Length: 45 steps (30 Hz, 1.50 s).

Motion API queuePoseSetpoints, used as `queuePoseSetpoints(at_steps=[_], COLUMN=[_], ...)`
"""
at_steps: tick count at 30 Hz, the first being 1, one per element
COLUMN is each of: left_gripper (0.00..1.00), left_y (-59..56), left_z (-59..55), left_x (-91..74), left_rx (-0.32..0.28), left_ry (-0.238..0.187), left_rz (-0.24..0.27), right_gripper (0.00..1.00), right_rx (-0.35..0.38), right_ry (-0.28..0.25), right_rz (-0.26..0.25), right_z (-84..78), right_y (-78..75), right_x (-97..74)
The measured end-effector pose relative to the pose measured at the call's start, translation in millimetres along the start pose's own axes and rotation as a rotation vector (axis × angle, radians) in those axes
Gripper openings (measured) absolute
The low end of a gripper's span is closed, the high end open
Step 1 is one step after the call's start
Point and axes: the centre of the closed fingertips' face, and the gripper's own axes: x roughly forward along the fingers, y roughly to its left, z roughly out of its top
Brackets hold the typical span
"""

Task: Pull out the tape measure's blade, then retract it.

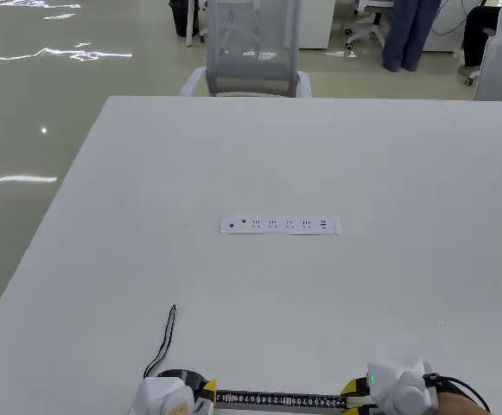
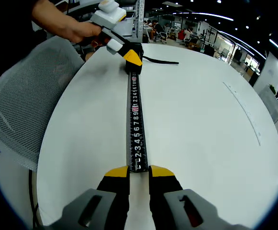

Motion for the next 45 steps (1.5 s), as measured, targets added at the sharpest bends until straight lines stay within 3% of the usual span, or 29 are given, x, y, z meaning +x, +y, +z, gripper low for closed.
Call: queuePoseSetpoints(at_steps=[45], left_gripper=[0.64], left_y=[1.8], left_z=[-0.9], left_x=[-2.2], left_rx=[-0.023], left_ry=[0.001], left_rz=[-0.049], right_gripper=[0.13], right_rx=[-0.018], right_ry=[0.012], right_rz=[0.005], right_z=[10.1], right_y=[-0.9], right_x=[-8.5])
